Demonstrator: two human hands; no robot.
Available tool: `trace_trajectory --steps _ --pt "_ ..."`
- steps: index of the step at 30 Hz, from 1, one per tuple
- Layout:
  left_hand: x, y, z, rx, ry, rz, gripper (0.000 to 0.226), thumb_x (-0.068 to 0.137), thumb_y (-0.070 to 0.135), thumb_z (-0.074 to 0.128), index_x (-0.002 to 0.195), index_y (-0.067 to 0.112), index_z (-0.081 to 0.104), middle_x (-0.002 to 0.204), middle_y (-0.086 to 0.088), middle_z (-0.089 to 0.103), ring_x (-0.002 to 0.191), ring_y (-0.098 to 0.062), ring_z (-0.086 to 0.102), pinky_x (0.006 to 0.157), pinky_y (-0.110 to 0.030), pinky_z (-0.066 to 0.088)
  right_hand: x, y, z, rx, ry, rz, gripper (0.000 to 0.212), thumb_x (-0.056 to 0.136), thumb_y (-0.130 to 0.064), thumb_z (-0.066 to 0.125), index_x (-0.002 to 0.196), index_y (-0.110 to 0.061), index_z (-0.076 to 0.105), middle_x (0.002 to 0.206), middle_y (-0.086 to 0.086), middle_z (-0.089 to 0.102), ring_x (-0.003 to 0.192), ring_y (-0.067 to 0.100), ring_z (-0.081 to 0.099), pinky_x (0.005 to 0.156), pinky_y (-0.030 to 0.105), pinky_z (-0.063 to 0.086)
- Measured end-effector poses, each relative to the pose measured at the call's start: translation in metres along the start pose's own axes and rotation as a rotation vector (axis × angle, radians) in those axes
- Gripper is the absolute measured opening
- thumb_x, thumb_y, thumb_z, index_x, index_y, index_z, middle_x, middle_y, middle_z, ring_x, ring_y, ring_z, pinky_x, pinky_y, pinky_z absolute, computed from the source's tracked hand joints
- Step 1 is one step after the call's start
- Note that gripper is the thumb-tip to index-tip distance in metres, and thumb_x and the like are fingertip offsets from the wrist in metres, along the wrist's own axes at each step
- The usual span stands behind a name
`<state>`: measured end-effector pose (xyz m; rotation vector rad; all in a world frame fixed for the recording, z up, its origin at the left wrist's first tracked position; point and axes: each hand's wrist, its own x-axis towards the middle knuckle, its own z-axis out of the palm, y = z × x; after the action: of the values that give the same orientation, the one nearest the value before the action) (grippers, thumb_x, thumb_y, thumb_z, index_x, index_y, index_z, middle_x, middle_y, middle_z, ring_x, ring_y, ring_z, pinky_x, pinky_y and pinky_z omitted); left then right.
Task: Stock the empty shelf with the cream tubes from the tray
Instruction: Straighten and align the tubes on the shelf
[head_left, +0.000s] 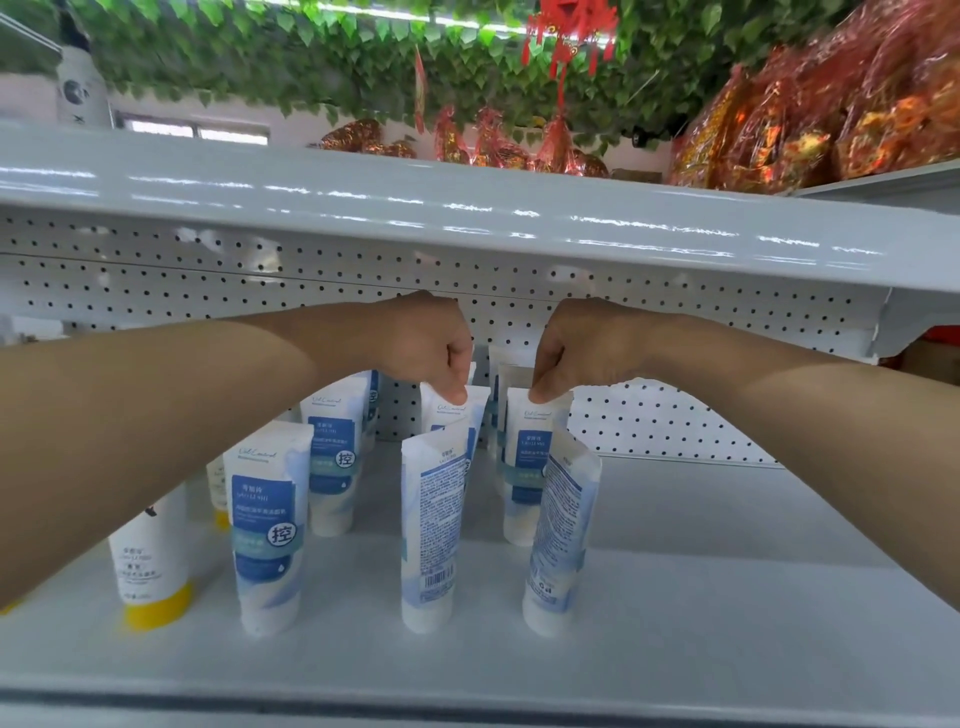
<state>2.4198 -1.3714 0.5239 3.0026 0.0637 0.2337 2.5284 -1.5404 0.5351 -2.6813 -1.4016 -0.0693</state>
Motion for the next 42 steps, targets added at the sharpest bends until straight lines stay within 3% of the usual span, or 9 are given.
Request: trace_trajectory --steps 4,7,11,17,21,28,33,39,42 --pt "-0.002 -0.002 0.001 -0.015 0.004 0.008 0.012 0.078 0.026 0.078 0.079 0.020 0.068 0.068 0.016 0.060 0.064 0.001 0.053 0.056 -0.013 0.036 -0.002 -0.004 -0.002 -0.028 -0.003 0.002 0.026 0.082 -0.036 0.077 0.101 -0.020 0.077 0.103 -0.008 0.071 0.095 0.011 0.062 0.078 0.024 0.052" --pt "-0.004 -0.003 0.000 -0.001 -0.006 0.005 0.014 0.077 0.028 0.079 0.079 0.020 0.067 0.068 0.015 0.059 0.063 0.001 0.051 0.055 -0.014 0.036 -0.005 -0.006 -0.004 -0.058 0.011 0.009 0.030 0.083 -0.041 0.075 0.106 -0.022 0.075 0.105 -0.008 0.068 0.096 0.012 0.061 0.070 0.022 0.049" --pt "-0.006 -0.004 0.001 0.022 0.008 -0.020 0.017 0.076 0.031 0.079 0.083 0.019 0.069 0.072 0.017 0.059 0.069 0.000 0.054 0.059 -0.015 0.039 -0.012 -0.007 -0.006 -0.051 0.050 0.015 0.030 0.084 -0.042 0.072 0.108 -0.023 0.074 0.107 -0.008 0.068 0.099 0.013 0.061 0.082 0.026 0.051" --pt "-0.020 0.005 -0.009 0.039 0.117 -0.032 0.025 0.078 0.041 0.076 0.091 0.020 0.071 0.084 0.016 0.063 0.084 -0.006 0.059 0.072 -0.020 0.045 -0.035 -0.016 -0.009 -0.010 0.115 -0.036 0.027 0.089 -0.045 0.065 0.104 -0.024 0.074 0.091 -0.015 0.064 0.084 0.003 0.055 0.064 0.016 0.041" --pt "-0.043 0.022 -0.018 0.039 0.170 0.013 0.027 0.081 0.051 0.067 0.096 0.029 0.067 0.078 0.020 0.055 0.073 0.003 0.051 0.063 -0.016 0.037 -0.061 -0.021 -0.011 0.037 0.104 -0.057 0.025 0.090 -0.051 0.060 0.101 -0.032 0.070 0.086 -0.015 0.069 0.082 0.000 0.057 0.069 0.020 0.045" --pt "-0.078 0.038 -0.013 -0.002 0.044 0.000 0.024 0.082 0.063 0.058 0.100 0.047 0.060 0.090 0.014 0.064 0.081 -0.001 0.058 0.070 -0.023 0.045 -0.094 -0.027 -0.008 0.051 0.019 -0.054 0.023 0.092 -0.058 0.052 0.104 -0.043 0.065 0.088 -0.020 0.071 0.091 0.000 0.060 0.081 0.024 0.048" --pt "-0.092 0.043 -0.018 0.022 -0.018 -0.006 0.026 0.082 0.066 0.053 0.099 0.048 0.060 0.084 0.013 0.062 0.074 -0.002 0.055 0.065 -0.023 0.040 -0.101 -0.031 -0.007 0.034 -0.061 -0.078 0.022 0.093 -0.055 0.053 0.103 -0.041 0.068 0.086 -0.018 0.070 0.085 0.004 0.063 0.076 0.024 0.049" --pt "-0.097 0.043 -0.020 -0.012 -0.129 -0.030 0.031 0.089 0.061 0.044 0.100 0.043 0.067 0.091 0.012 0.069 0.093 -0.005 0.061 0.080 -0.025 0.043 -0.103 -0.033 -0.008 0.096 -0.084 -0.054 0.025 0.098 -0.036 0.051 0.101 -0.029 0.074 0.091 -0.011 0.068 0.084 0.006 0.058 0.064 0.019 0.047" --pt "-0.095 0.043 -0.018 -0.038 -0.140 -0.047 0.037 0.092 0.058 0.041 0.101 0.038 0.070 0.089 0.015 0.066 0.091 -0.007 0.063 0.087 -0.027 0.046 -0.102 -0.033 -0.009 0.066 -0.089 -0.061 0.024 0.097 -0.021 0.053 0.103 -0.029 0.074 0.090 -0.013 0.068 0.078 0.004 0.057 0.061 0.017 0.045"
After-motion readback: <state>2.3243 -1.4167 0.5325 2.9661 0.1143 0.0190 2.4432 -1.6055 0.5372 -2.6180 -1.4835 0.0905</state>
